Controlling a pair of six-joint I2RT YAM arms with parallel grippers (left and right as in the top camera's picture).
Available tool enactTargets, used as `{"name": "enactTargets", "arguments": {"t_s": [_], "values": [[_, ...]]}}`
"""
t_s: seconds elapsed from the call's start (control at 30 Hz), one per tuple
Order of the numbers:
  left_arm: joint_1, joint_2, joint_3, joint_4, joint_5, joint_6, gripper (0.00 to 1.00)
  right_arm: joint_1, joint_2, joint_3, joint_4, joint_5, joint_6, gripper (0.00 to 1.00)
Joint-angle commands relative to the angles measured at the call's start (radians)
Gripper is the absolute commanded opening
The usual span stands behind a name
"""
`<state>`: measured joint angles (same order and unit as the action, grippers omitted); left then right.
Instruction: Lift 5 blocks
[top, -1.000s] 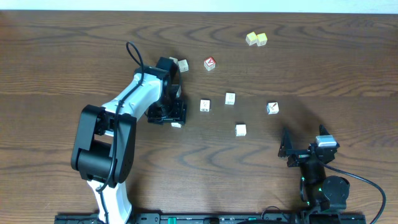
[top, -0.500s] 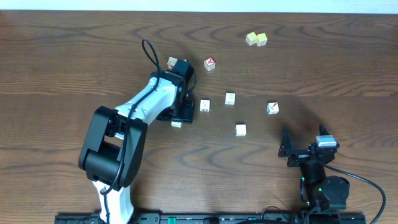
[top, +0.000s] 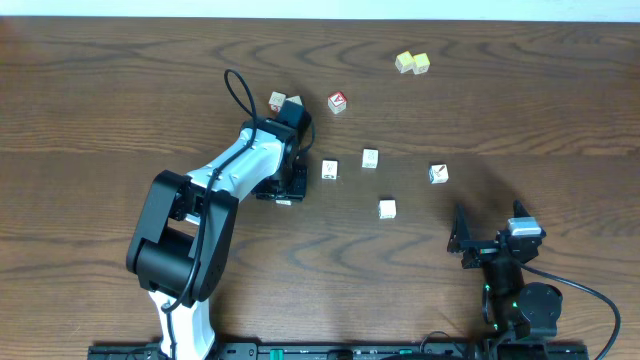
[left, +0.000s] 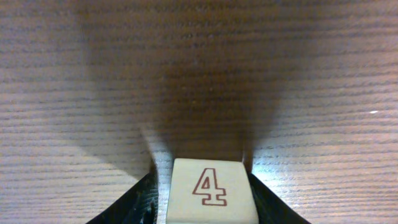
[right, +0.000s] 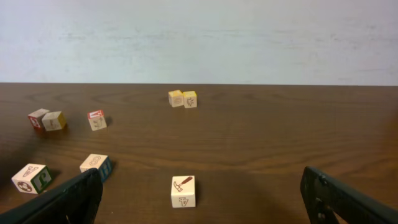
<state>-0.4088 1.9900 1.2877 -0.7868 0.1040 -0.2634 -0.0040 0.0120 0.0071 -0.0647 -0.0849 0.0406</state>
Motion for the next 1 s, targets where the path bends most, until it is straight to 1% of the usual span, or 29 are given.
{"name": "enactTargets", "arguments": {"t_s": [0.0, 0.1, 0.2, 0.27, 0.4, 0.5, 0.57, 0.63, 0.97], "values": [[-0.002, 0.017, -0.013, 0.008, 0.016, -0.03, 0.41, 0.001, -0.005, -0.002, -0.004, 0.006, 0.006, 0.99], [-0.003, 0.017, -0.013, 0.007, 0.031, -0.053, 0.34, 0.001, -0.005, -0.002, -0.004, 0.006, 0.006, 0.99], [-0.003, 0.017, -0.013, 0.007, 0.089, -0.053, 0.31, 0.001, -0.005, -0.002, -0.004, 0.006, 0.006, 0.99], [-0.003, 0.017, -0.013, 0.007, 0.104, -0.053, 0.3, 0.001, -0.005, -0.002, -0.004, 0.006, 0.007, 0.99], [-0.003, 0.017, -0.013, 0.003, 0.201, -0.053, 0.3, 0.001, -0.005, -0.002, -0.004, 0.006, 0.006, 0.99], [-0.003, 0.017, -0.013, -0.003, 0.237, -0.086, 0.29, 0.001, -0.005, -0.002, -0.004, 0.006, 0.006, 0.99], [-0.008, 0.017, -0.013, -0.009, 0.236, -0.114, 0.29, 0.001, -0.005, -0.002, -0.004, 0.006, 0.007, 0.99], [-0.015, 0.017, -0.013, -0.01, 0.231, -0.117, 0.29, 0.001, -0.005, -0.002, -0.004, 0.006, 0.006, 0.99], [-0.112, 0.017, -0.014, -0.016, 0.023, -0.198, 0.3, 0.001, -0.005, -0.002, -0.004, 0.006, 0.007, 0.99]]}}
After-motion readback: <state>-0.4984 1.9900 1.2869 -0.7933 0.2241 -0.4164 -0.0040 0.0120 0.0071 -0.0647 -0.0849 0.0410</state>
